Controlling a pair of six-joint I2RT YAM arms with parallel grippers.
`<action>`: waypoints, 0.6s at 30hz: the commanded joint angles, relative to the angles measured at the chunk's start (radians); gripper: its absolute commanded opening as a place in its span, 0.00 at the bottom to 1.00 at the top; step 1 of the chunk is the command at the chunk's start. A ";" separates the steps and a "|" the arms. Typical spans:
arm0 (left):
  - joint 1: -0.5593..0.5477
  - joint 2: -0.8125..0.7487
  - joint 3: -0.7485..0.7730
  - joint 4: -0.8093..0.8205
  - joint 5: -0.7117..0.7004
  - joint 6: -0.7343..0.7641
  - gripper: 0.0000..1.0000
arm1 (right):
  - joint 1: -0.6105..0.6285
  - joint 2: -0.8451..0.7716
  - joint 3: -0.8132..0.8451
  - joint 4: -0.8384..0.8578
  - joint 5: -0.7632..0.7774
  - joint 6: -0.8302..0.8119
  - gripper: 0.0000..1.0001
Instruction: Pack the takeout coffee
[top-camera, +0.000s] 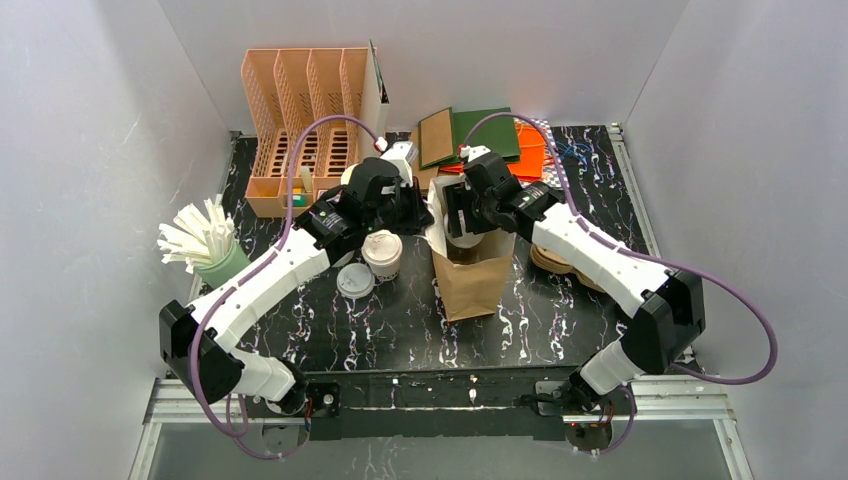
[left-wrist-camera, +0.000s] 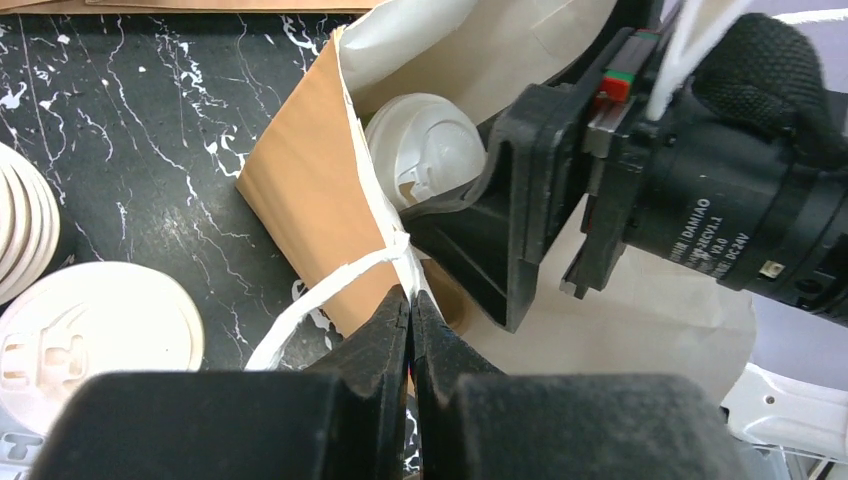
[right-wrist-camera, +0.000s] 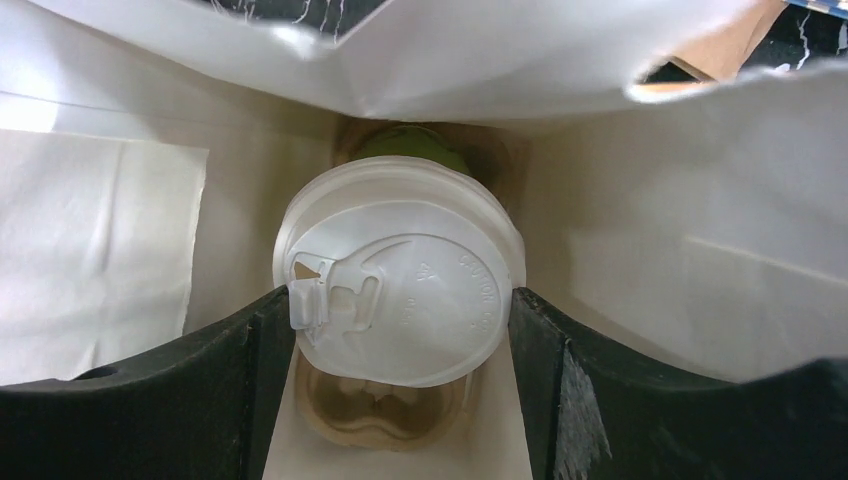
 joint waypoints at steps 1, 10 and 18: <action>0.000 0.029 0.017 -0.066 0.048 0.058 0.00 | -0.003 0.023 0.059 -0.039 -0.020 -0.023 0.35; -0.001 0.057 0.100 -0.141 0.088 0.129 0.00 | -0.001 0.068 0.042 -0.042 0.013 -0.037 0.35; 0.001 0.049 0.132 -0.144 0.072 0.145 0.41 | 0.006 0.112 -0.001 0.037 0.054 -0.063 0.35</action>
